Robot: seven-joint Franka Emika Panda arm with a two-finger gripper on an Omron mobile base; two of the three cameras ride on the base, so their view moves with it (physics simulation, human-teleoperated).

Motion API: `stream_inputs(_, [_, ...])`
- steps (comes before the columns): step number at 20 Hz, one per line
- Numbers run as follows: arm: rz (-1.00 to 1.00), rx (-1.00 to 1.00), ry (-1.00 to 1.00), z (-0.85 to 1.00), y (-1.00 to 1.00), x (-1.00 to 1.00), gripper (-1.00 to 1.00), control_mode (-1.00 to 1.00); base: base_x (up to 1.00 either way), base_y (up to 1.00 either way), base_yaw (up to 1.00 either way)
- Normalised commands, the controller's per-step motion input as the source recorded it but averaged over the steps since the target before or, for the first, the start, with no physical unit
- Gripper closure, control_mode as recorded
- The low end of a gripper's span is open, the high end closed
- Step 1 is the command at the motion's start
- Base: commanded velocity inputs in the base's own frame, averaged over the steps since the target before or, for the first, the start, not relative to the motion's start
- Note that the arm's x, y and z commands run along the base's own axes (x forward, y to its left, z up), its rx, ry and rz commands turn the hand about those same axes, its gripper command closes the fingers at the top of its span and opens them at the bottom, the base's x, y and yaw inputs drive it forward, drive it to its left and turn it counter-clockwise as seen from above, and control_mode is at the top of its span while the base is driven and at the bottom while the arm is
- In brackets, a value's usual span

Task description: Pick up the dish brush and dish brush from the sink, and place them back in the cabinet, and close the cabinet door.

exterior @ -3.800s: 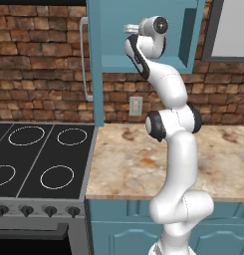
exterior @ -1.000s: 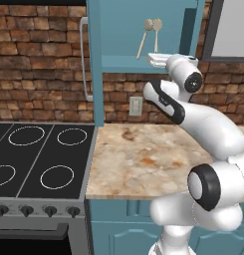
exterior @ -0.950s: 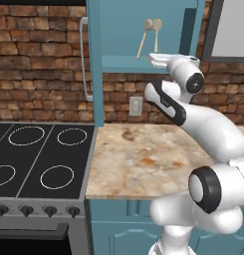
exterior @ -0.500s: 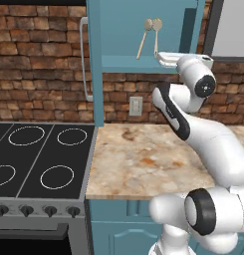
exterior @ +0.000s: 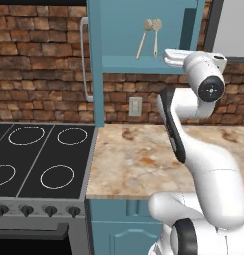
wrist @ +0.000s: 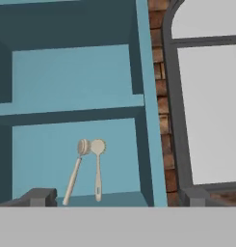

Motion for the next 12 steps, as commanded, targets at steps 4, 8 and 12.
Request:
stream_inputs(4, [-0.05, 0.0, 0.01, 0.3, 0.0, -0.72, -1.0, -1.0, 0.0, 0.0, 0.0])
stream_inputs(8, [-0.01, 0.0, 0.0, 0.26, 0.0, -0.71, -1.0, -1.0, 0.0, 0.0, 0.0])
stream_inputs(12, [0.0, 0.0, 0.0, 0.14, 0.0, -0.7, -1.0, -1.0, 0.0, 0.0, 0.0])
